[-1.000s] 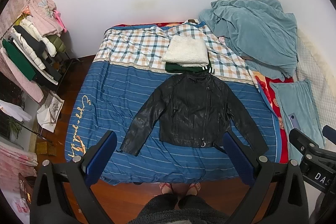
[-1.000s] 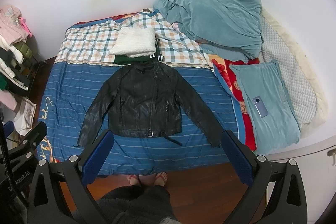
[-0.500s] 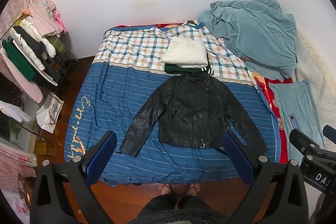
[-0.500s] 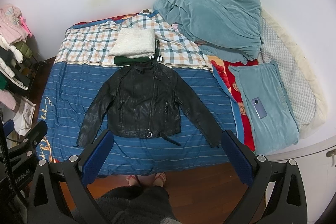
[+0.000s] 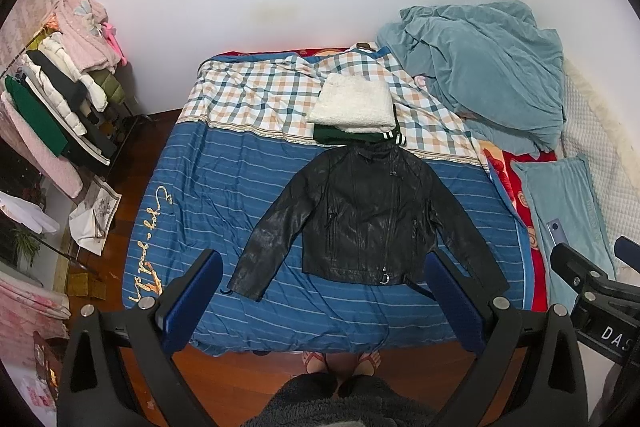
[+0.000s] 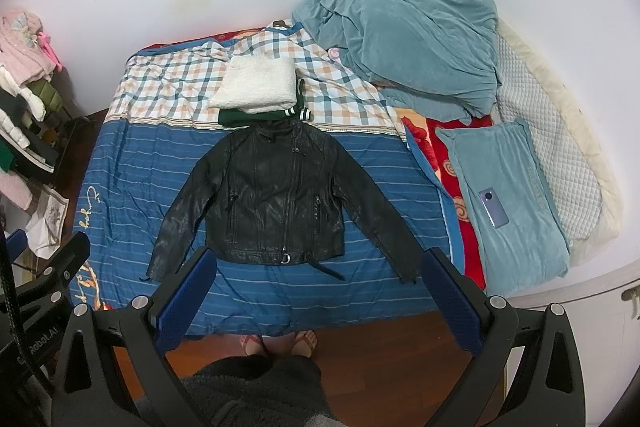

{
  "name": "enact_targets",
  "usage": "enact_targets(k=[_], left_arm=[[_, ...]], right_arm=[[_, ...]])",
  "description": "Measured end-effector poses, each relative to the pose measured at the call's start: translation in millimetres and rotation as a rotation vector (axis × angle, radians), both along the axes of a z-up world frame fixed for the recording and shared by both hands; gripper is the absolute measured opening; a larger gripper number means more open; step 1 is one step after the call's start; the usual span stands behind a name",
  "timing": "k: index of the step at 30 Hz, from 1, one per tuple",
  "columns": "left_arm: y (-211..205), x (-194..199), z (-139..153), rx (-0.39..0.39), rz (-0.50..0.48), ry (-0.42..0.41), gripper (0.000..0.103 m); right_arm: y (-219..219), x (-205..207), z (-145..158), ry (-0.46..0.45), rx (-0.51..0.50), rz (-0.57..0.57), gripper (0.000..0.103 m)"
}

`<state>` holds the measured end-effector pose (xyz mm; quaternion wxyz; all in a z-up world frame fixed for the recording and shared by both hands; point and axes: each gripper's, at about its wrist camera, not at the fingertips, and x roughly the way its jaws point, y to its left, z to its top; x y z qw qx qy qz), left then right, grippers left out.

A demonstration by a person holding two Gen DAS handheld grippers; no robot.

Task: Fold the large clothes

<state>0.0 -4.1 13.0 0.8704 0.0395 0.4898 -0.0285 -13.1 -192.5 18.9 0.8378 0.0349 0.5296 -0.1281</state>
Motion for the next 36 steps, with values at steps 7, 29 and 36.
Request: enact_targets(k=[7, 29, 36], left_arm=[[-1.4, 0.8, 1.2, -0.001, 0.000, -0.003, 0.103], [-8.4, 5.5, 7.4, -0.007, 0.002, -0.012, 0.103], [-17.1, 21.7, 16.5, -0.002, -0.008, -0.012, 0.103]], right_arm=[[-0.1, -0.4, 0.1, -0.003, -0.001, 0.000, 0.103], [-3.5, 5.9, 25.3, -0.020, -0.004, -0.005, 0.103], [-4.1, 6.9, 23.9, -0.022, 0.002, -0.008, 0.103]])
